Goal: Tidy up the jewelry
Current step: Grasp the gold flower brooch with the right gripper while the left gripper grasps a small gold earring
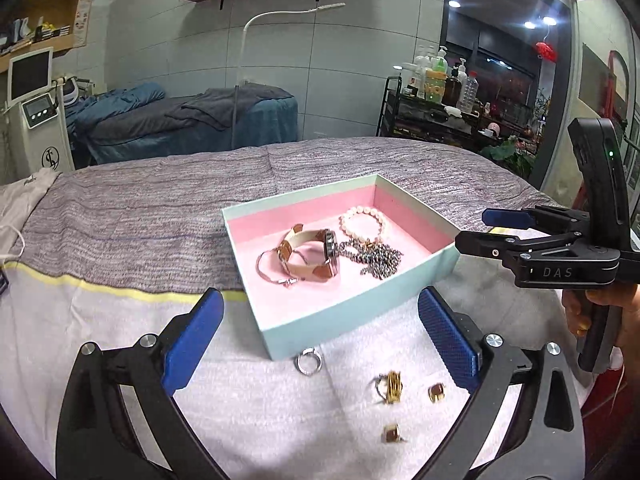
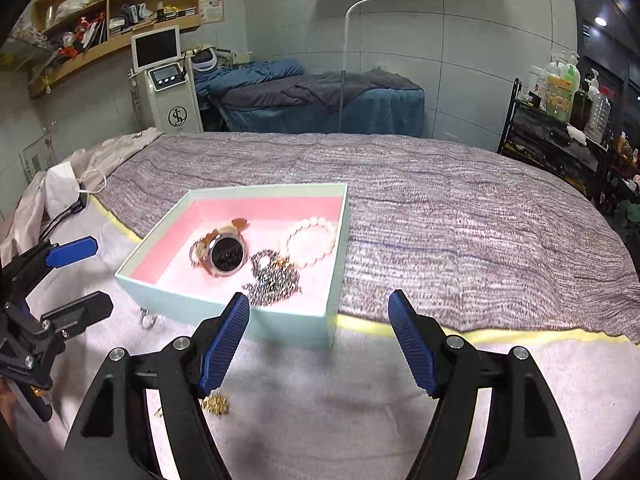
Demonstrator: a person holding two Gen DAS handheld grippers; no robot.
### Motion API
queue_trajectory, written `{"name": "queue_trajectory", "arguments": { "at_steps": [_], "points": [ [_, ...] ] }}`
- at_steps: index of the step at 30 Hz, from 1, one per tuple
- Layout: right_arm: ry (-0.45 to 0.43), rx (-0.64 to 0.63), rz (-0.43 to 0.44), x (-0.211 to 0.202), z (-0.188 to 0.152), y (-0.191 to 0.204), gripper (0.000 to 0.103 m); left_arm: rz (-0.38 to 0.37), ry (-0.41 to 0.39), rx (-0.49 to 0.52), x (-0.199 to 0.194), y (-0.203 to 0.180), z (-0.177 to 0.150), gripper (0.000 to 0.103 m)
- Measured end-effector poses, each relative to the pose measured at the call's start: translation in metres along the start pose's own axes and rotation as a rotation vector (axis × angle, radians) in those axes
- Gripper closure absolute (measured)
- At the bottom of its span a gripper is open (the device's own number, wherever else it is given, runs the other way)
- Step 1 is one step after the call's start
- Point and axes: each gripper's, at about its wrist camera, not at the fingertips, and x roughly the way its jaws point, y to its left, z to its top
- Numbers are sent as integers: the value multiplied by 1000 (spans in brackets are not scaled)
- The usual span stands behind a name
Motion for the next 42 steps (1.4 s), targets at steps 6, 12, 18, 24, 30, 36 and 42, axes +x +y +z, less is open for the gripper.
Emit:
{"name": "queue_trajectory", "arguments": {
  "at_steps": [6, 12, 18, 24, 30, 36, 42],
  "points": [
    [48, -41, 5, -9, -29, 9, 33, -16, 33, -45, -20, 3, -31, 7],
    [79, -90, 2, -12, -50, 22, 33, -56, 56, -8, -32, -17, -57, 12],
    [91, -133, 0, -11, -62, 35, 37, -71, 112, 60, -24, -41, -72, 38],
    [106, -149, 14, -10, -67, 41, 47, -76, 147, 51, -12, -43, -78, 58],
    [121, -179, 38, -8, -67, 48, 54, -77, 157, 76, -7, -47, -77, 67],
    [136, -200, 54, -1, -63, 55, 58, -75, 159, 74, -3, -48, -76, 71],
    [154, -196, 73, 9, -56, 59, 61, -77, 161, 62, -1, -47, -74, 76]
  ]
}}
